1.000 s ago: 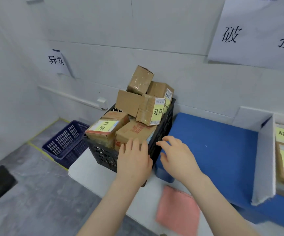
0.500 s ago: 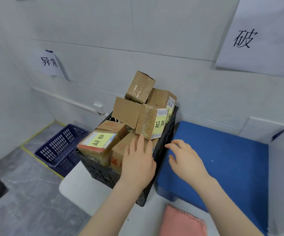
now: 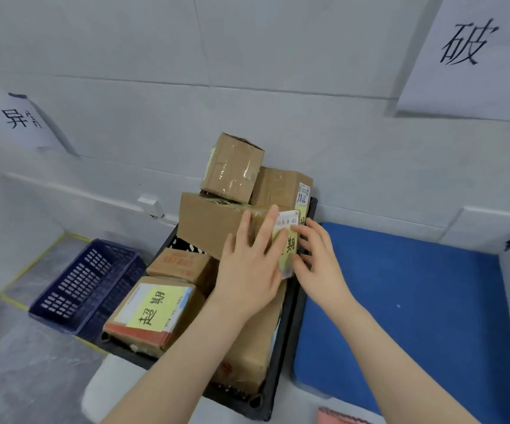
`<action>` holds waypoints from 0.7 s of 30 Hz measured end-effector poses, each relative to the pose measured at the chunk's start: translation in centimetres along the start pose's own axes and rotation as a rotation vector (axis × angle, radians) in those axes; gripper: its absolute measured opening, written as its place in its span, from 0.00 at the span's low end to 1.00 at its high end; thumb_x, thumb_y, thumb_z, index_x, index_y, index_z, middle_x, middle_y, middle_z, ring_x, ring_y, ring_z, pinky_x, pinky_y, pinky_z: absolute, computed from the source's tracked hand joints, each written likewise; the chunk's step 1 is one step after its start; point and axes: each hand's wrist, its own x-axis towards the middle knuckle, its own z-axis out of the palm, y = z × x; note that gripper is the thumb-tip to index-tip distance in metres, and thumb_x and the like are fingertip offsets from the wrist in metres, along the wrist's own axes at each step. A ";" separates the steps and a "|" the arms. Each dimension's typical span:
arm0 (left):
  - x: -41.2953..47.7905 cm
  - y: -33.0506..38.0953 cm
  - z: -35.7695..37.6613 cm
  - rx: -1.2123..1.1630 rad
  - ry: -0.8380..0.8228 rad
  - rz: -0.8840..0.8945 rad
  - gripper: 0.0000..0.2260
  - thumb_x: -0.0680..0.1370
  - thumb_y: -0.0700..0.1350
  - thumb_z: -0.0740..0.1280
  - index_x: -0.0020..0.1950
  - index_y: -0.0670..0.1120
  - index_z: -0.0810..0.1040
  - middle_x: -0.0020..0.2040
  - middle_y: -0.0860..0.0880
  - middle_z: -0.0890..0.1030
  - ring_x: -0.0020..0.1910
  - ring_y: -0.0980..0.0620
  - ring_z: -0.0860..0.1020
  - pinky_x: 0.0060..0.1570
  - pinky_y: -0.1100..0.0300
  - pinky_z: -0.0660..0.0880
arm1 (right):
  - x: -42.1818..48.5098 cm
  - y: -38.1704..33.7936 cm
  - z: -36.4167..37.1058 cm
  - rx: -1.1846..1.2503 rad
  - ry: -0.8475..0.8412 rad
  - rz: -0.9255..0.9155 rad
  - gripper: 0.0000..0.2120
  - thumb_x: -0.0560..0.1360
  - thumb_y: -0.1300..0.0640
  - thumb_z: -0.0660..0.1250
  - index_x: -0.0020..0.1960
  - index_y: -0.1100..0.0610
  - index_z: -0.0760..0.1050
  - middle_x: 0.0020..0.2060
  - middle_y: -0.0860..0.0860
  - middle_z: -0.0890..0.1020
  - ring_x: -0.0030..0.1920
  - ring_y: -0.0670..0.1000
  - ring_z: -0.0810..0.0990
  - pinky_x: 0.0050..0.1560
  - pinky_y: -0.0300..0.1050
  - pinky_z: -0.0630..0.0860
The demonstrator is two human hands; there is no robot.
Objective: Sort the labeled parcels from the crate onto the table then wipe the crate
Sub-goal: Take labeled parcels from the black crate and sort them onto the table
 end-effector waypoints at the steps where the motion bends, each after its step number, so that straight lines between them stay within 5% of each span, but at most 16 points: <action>1: 0.0 -0.2 -0.1 -0.037 0.003 -0.017 0.24 0.75 0.50 0.62 0.72 0.51 0.67 0.79 0.43 0.53 0.74 0.34 0.60 0.51 0.43 0.78 | 0.1 0.1 0.5 0.052 0.016 -0.001 0.25 0.76 0.60 0.61 0.65 0.36 0.65 0.71 0.37 0.59 0.66 0.41 0.70 0.59 0.38 0.73; 5: -0.1 -1.0 -0.4 -0.168 0.036 -0.015 0.25 0.76 0.49 0.58 0.74 0.52 0.63 0.79 0.44 0.52 0.75 0.37 0.59 0.37 0.53 0.81 | -0.3 -0.3 1.7 0.151 0.087 0.002 0.27 0.75 0.63 0.64 0.64 0.35 0.66 0.66 0.38 0.66 0.63 0.41 0.73 0.52 0.42 0.80; 10: -1.0 -1.6 -2.4 -0.407 0.180 -0.062 0.24 0.76 0.49 0.55 0.72 0.51 0.68 0.79 0.48 0.55 0.69 0.47 0.69 0.33 0.61 0.76 | -1.7 -2.8 1.0 0.186 0.134 -0.079 0.26 0.75 0.67 0.63 0.66 0.43 0.71 0.68 0.40 0.66 0.61 0.43 0.74 0.46 0.44 0.81; 14: -3.2 -1.7 -2.9 -0.613 0.224 -0.189 0.21 0.77 0.49 0.57 0.71 0.56 0.67 0.77 0.60 0.53 0.50 0.58 0.78 0.34 0.64 0.74 | -3.2 -4.4 0.1 0.098 0.120 -0.119 0.21 0.75 0.62 0.62 0.64 0.44 0.74 0.64 0.38 0.68 0.54 0.46 0.76 0.39 0.37 0.78; 18: -5.0 -1.8 -2.1 -0.697 0.109 -0.235 0.20 0.80 0.47 0.59 0.73 0.54 0.68 0.77 0.64 0.54 0.58 0.56 0.76 0.41 0.73 0.68 | -4.3 -4.2 0.9 0.027 0.042 -0.043 0.20 0.77 0.63 0.61 0.65 0.46 0.73 0.63 0.35 0.66 0.52 0.42 0.75 0.41 0.35 0.74; 21: -5.3 -2.2 -2.1 -0.678 0.090 -0.206 0.21 0.79 0.48 0.59 0.73 0.55 0.68 0.76 0.66 0.56 0.52 0.54 0.77 0.40 0.74 0.65 | -4.6 -4.1 0.9 -0.043 -0.016 -0.044 0.22 0.75 0.55 0.60 0.69 0.45 0.69 0.68 0.34 0.62 0.56 0.39 0.74 0.43 0.39 0.78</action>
